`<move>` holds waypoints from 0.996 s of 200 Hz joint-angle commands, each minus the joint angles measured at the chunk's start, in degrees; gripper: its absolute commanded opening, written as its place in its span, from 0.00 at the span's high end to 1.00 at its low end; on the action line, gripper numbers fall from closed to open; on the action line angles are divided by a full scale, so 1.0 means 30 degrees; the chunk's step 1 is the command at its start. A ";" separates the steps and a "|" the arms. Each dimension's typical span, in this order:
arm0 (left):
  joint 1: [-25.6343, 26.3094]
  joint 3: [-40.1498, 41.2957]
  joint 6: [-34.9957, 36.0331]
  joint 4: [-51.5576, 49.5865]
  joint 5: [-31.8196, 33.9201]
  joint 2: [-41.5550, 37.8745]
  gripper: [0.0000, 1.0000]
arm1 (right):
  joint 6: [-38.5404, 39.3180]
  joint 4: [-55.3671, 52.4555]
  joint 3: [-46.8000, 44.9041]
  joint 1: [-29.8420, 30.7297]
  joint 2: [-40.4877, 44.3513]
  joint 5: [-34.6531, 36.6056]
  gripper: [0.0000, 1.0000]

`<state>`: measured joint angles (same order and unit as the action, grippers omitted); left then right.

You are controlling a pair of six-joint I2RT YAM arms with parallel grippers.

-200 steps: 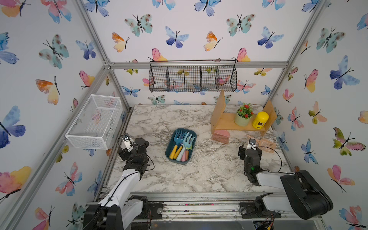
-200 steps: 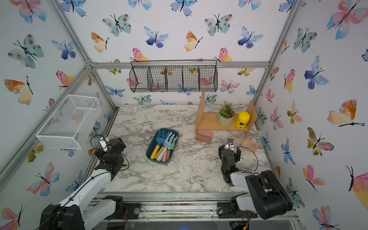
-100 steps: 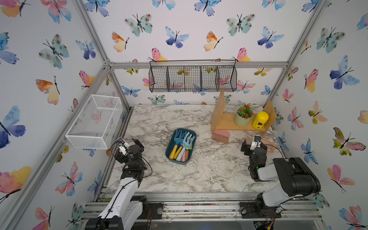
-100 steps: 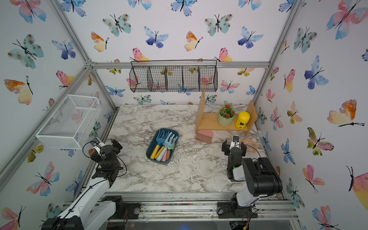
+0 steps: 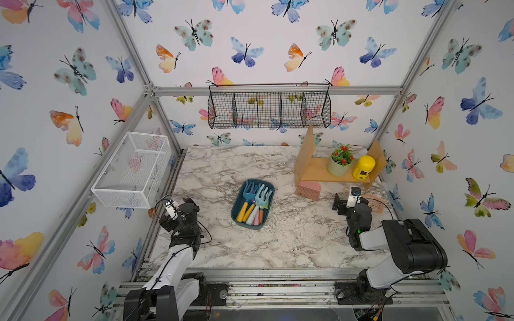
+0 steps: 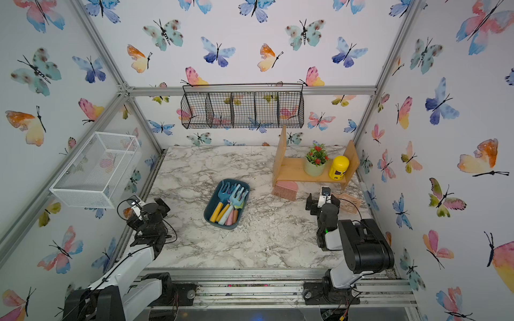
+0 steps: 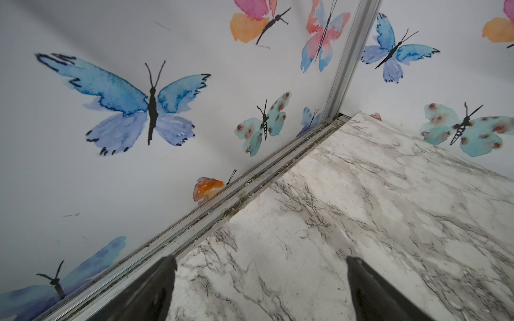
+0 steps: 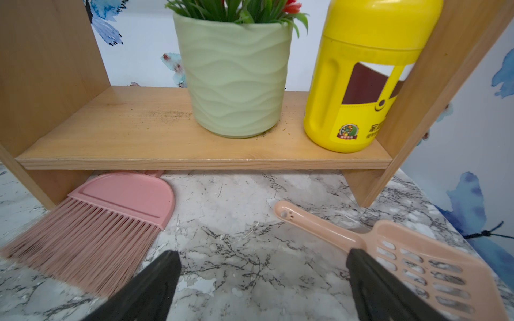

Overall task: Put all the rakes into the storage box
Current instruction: Reset both arms

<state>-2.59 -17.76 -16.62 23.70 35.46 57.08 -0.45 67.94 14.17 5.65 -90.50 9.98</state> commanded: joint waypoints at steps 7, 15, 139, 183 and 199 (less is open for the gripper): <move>-0.0122 0.0733 -0.0428 0.3409 -0.4181 0.1310 0.02 | -0.0232 -0.0209 0.0291 -0.0067 0.0078 -0.0484 0.01; -0.0107 0.0799 -0.0328 0.4438 -0.4805 0.2279 0.02 | -0.0232 -0.0206 0.0285 -0.0067 0.0078 -0.0484 0.01; 0.2669 0.0959 0.4468 1.0755 -0.5351 0.7377 0.02 | -0.0232 -0.0206 0.0300 -0.0067 0.0101 -0.0484 0.01; 0.3269 0.2776 0.5625 1.4083 -0.6447 0.7749 0.02 | -0.0232 -0.0206 0.0291 -0.0067 0.0071 -0.0484 0.01; 0.2796 0.2322 0.5465 1.3369 -0.7452 0.7838 0.02 | -0.0232 -0.0206 0.0285 -0.0067 0.0078 -0.0484 0.01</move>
<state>7.25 -7.94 -1.76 61.17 17.32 80.36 -0.47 67.72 14.33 5.65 -90.50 9.54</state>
